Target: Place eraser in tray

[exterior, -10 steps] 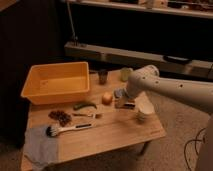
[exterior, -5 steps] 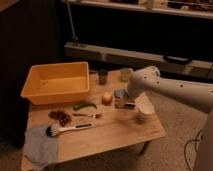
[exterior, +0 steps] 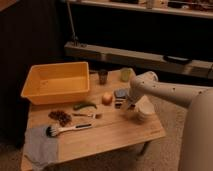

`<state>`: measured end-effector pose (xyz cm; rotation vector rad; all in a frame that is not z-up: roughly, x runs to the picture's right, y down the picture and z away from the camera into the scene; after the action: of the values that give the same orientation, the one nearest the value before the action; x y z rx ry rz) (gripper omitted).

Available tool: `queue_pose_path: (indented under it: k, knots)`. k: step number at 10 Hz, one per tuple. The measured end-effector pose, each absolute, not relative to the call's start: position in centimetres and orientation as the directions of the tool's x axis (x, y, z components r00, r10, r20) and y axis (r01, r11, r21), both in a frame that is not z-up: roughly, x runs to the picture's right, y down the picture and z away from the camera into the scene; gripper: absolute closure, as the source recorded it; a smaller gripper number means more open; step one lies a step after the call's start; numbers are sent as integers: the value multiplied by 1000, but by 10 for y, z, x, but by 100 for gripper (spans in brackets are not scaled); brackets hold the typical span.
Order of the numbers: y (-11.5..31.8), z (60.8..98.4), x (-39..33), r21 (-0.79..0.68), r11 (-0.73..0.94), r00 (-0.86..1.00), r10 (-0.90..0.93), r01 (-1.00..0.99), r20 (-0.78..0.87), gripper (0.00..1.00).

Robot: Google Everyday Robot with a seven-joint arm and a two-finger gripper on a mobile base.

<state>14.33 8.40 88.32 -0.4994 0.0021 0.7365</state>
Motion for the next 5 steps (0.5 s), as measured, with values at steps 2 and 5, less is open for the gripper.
queue_pose_path:
  k: [2,5]
  knots:
    - [81,885,151,-419,647,754,636,-637,-165,35]
    - [71,890,155,-412,671,767,629,-617,-124,35]
